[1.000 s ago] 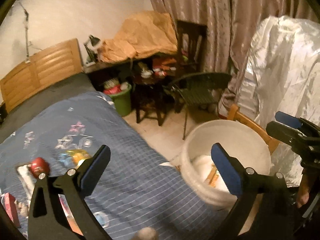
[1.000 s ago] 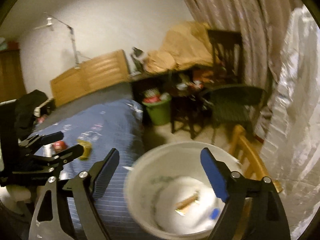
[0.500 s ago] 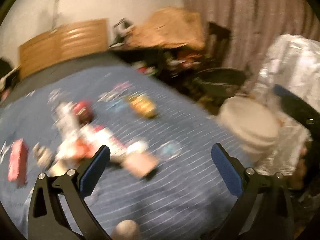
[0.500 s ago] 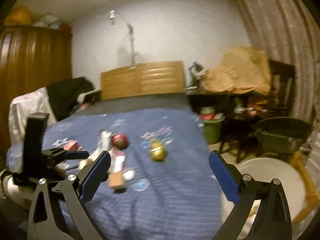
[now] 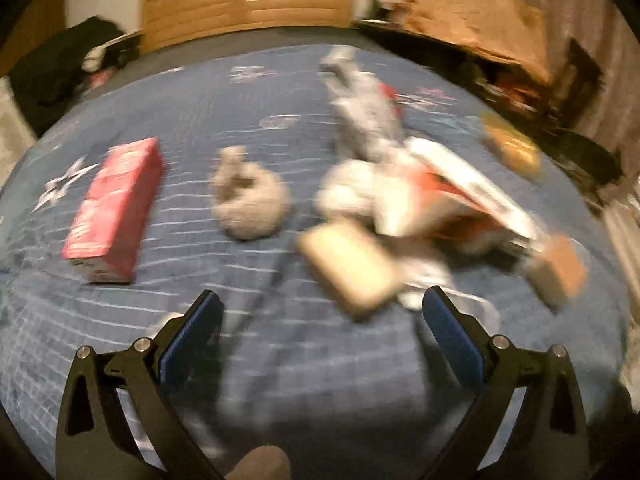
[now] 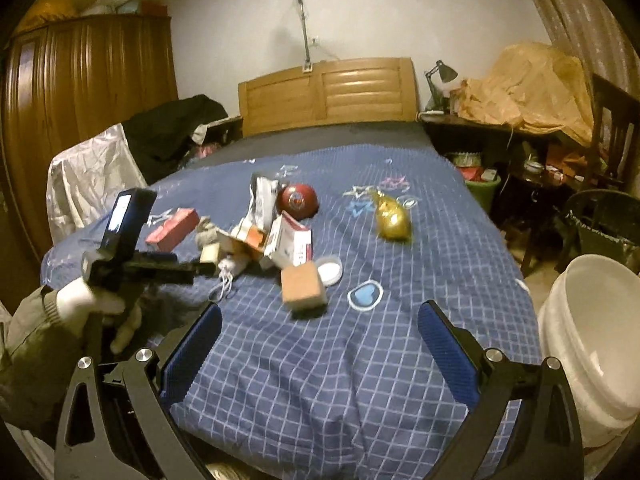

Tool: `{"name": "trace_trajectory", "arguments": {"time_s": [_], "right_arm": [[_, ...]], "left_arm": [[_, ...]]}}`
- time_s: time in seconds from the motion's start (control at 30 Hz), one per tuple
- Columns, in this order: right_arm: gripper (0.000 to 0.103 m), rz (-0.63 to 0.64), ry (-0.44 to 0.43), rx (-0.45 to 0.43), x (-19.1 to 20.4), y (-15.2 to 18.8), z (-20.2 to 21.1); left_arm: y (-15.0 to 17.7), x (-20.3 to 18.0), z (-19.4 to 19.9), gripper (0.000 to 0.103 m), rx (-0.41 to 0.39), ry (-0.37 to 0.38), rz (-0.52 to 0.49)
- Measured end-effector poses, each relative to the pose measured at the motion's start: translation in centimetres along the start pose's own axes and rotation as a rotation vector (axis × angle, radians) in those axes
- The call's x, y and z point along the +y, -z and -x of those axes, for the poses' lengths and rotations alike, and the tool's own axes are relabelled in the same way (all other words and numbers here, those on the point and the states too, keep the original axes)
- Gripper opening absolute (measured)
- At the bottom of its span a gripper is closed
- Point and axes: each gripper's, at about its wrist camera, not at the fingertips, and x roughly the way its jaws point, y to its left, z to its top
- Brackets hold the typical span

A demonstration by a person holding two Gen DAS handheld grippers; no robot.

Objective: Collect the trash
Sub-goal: 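Move both open tools back over the items on the bed, then grasp the beige sponge with the left tool while the right tool grasps the white medicine box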

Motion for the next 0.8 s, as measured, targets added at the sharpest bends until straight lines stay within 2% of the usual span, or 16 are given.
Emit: {"name": "trace_trajectory", "arguments": {"time_s": [0.07,0.13,0.17,0.2,0.33,0.37,0.5,0.57,0.63,0.7,0.77,0.8], "right_arm": [[0.098,-0.008,0.001,0.007,-0.3,0.1,-0.3],[0.098,-0.015,-0.005,0.014,-0.5,0.2,-0.8],[0.098,-0.015,-0.007,0.017,-0.5,0.2,-1.1],[0.098,-0.015,-0.012,0.023,-0.4,0.2,-1.3],[0.098,0.002,-0.042,0.044,0.3,0.1,-2.2],[0.098,0.006,-0.05,0.047,0.5,0.0,-2.3],[0.098,-0.001,-0.082,0.06,0.6,-0.2,-2.6],[0.096,-0.02,-0.105,0.074,0.3,-0.4,-3.0],[0.094,-0.02,-0.118,0.081,0.4,-0.5,-3.2],[0.091,-0.009,-0.136,0.09,0.8,-0.9,-3.7],[0.078,0.022,-0.14,0.117,1.3,-1.4,-4.7],[0.076,0.04,-0.136,0.131,1.6,-1.6,-5.3]], "left_arm": [[-0.2,1.9,0.5,0.098,-0.013,-0.075,0.034],[-0.1,3.0,1.3,0.098,-0.027,-0.107,0.038],[-0.2,3.4,2.0,0.098,-0.042,-0.148,0.029],[-0.3,3.3,2.5,0.098,-0.055,-0.142,0.028],[-0.7,1.7,4.9,0.098,-0.108,-0.002,0.01],[-1.0,1.1,4.7,0.098,-0.096,0.045,0.015],[-1.3,0.1,2.6,0.098,-0.043,0.102,0.035],[-1.4,0.3,1.2,0.092,-0.001,0.124,0.043],[-1.5,0.9,0.0,0.068,0.03,0.137,0.057],[-1.6,1.3,-0.7,0.055,0.044,0.139,0.053],[-1.6,1.3,-1.4,0.051,0.057,0.139,0.033],[-1.5,1.3,-1.7,0.051,0.06,0.137,0.03]]}}
